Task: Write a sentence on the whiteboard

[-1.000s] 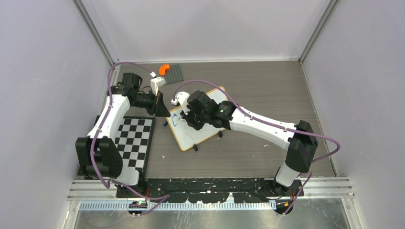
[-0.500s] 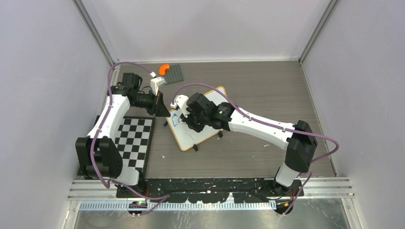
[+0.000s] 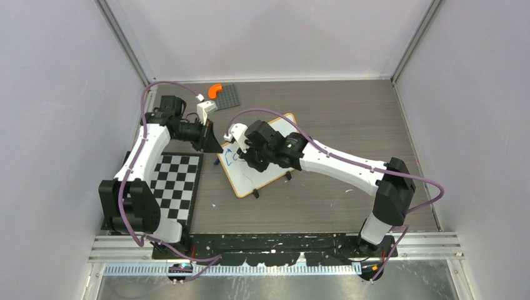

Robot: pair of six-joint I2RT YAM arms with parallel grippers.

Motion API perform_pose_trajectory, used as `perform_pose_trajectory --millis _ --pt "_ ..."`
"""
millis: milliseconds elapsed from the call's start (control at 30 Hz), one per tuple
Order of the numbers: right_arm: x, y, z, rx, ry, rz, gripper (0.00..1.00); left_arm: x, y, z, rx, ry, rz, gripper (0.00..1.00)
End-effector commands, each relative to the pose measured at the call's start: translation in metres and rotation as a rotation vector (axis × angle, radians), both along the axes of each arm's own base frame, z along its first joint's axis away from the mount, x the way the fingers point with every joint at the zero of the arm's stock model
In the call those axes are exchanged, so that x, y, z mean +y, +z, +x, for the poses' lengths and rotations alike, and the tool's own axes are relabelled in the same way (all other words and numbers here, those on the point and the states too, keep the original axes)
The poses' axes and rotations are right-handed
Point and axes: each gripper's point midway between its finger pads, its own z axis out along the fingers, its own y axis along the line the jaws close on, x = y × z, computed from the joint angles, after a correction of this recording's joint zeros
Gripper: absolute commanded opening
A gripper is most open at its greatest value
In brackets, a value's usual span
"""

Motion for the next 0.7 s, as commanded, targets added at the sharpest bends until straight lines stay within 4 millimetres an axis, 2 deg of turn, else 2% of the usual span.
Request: perform_pose_trajectory --millis 0,233,467,667 --pt "0.000 0.031 0.024 -0.093 -0.065 0.044 0.00 -0.002 0.000 -0.002 0.003 -0.013 0.001 0.00" --pt "0.006 0.035 0.027 -0.095 -0.061 0.057 0.00 -0.002 0.001 -0.003 -0.001 -0.013 0.003 0.00" --pt "0.010 0.036 0.017 -0.076 -0.021 0.064 0.00 -0.002 0.000 -0.003 0.001 -0.013 0.003 0.00" --pt "0.001 0.034 0.012 -0.068 -0.021 0.064 0.00 -0.002 -0.001 -0.003 0.004 -0.015 0.001 0.00"
